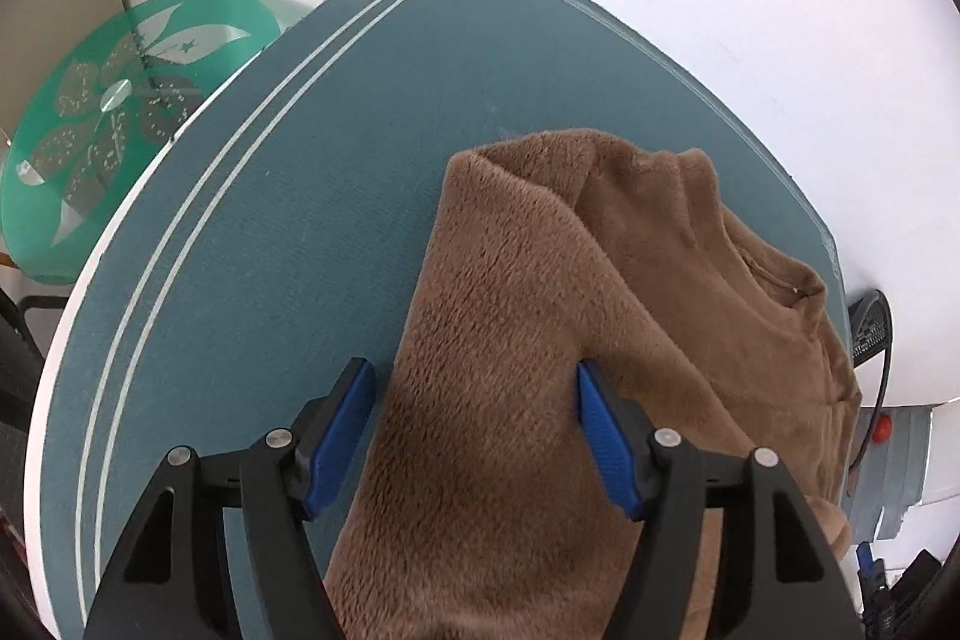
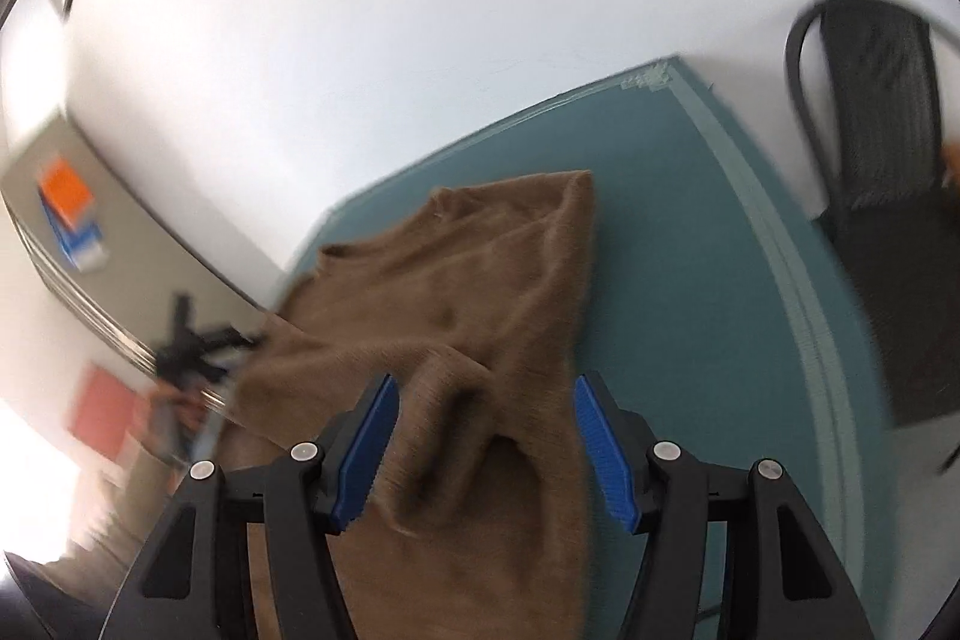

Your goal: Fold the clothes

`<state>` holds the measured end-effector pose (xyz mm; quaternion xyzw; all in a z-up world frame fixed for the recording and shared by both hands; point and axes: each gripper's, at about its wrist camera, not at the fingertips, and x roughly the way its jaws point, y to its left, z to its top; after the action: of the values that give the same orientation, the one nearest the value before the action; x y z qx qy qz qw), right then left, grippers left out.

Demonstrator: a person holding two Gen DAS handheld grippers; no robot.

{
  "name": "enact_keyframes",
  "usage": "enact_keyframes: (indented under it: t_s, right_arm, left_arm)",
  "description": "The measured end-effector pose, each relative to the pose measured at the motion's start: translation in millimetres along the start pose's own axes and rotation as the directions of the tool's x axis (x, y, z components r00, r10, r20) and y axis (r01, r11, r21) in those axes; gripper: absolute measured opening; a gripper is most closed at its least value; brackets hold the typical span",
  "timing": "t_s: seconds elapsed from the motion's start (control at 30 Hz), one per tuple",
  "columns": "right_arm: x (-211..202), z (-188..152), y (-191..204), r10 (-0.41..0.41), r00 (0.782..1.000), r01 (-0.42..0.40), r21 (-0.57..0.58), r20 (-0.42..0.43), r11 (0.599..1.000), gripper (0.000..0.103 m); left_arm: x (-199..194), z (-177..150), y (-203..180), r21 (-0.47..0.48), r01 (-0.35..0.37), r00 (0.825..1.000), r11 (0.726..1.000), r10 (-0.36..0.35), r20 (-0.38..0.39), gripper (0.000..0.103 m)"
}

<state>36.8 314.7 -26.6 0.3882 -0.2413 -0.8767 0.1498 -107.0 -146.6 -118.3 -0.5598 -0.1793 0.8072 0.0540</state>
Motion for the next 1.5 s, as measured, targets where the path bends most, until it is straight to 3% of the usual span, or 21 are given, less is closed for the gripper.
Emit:
enact_keyframes:
  t_s: [0.13,0.33,0.37,0.4,0.43,0.47,0.5,0.63,0.77,0.8,0.87,1.0,1.03,1.1,1.13,1.2,1.33,1.43,1.5]
  right_arm:
    - [28,9,4,0.089,0.996,-0.086,0.081,-0.030,0.993,0.063]
    - [74,-7,30,0.018,0.985,-0.019,-0.004,-0.170,1.000,0.061]
    - [78,-10,34,-0.018,0.983,0.014,-0.027,-0.181,1.000,0.052]
    - [83,-13,37,-0.056,0.980,0.047,-0.050,-0.191,0.998,0.033]
    - [87,-16,41,-0.093,0.975,0.080,-0.074,-0.201,0.994,0.023]
    - [87,-16,46,-0.121,0.974,0.103,-0.103,-0.190,0.989,0.012]
    - [83,-15,51,-0.133,0.977,0.114,-0.120,-0.166,0.986,0.009]
    - [55,2,85,-0.184,0.983,0.178,-0.234,-0.002,0.956,0.008]
    - [37,24,126,-0.213,0.957,0.271,-0.351,0.196,0.896,0.008]
    - [41,28,133,-0.223,0.950,0.294,-0.380,0.219,0.877,0.008]
    - [64,33,132,-0.245,0.951,0.303,-0.406,0.189,0.862,0.008]
    - [120,34,102,-0.339,0.939,0.332,-0.392,0.054,0.858,0.010]
    - [130,33,93,-0.349,0.937,0.328,-0.375,0.013,0.867,0.013]
    - [142,33,78,-0.374,0.926,0.338,-0.332,-0.050,0.881,0.030]
    - [141,31,74,-0.377,0.925,0.343,-0.326,-0.044,0.881,0.035]
    - [130,30,76,-0.388,0.922,0.365,-0.328,-0.002,0.871,0.065]
    - [100,33,87,-0.414,0.905,0.423,-0.311,0.098,0.851,0.067]
    - [86,35,107,-0.337,0.931,0.364,-0.324,0.139,0.873,0.067]
    - [91,32,118,-0.250,0.964,0.264,-0.356,0.085,0.896,0.067]
  left_arm:
    - [3,5,0,-0.004,0.004,1.000,1.000,-0.004,0.004,0.067]
    - [5,7,-2,0.033,0.012,1.000,0.999,-0.012,0.006,0.046]
    - [4,7,-1,0.029,0.016,1.000,0.999,-0.016,0.008,0.040]
    - [4,8,-1,0.025,0.020,1.000,0.999,-0.021,0.011,0.037]
    - [4,8,0,0.021,0.025,1.000,0.999,-0.025,0.013,0.030]
    - [1,8,2,0.012,0.031,0.999,0.999,-0.031,0.021,0.023]
    - [-1,9,4,0.004,0.041,0.999,0.999,-0.041,0.033,0.020]
    - [-11,9,12,-0.032,0.091,0.993,0.995,-0.088,0.080,0.016]
    - [-15,9,23,-0.092,0.122,0.987,0.988,-0.112,0.114,0.015]
    - [-15,9,26,-0.108,0.127,0.986,0.986,-0.114,0.120,0.014]
    - [-15,9,31,-0.141,0.138,0.984,0.980,-0.119,0.134,0.014]
    - [-6,10,43,-0.195,0.155,0.983,0.968,-0.133,0.123,0.014]
    - [-4,11,44,-0.189,0.152,0.984,0.970,-0.132,0.117,0.014]
    - [-4,12,44,-0.163,0.134,0.987,0.978,-0.117,0.109,0.018]
    - [-7,13,42,-0.144,0.117,0.989,0.983,-0.103,0.105,0.020]
    - [-11,16,38,-0.105,0.085,0.992,0.991,-0.075,0.098,0.023]
    - [-35,13,25,-0.041,0.002,0.986,0.999,0.005,0.167,0.023]
    - [-56,3,-1,0.062,-0.019,0.972,0.998,0.004,0.235,0.028]
    - [-66,-5,-23,0.150,-0.028,0.964,0.988,-0.014,0.266,0.049]
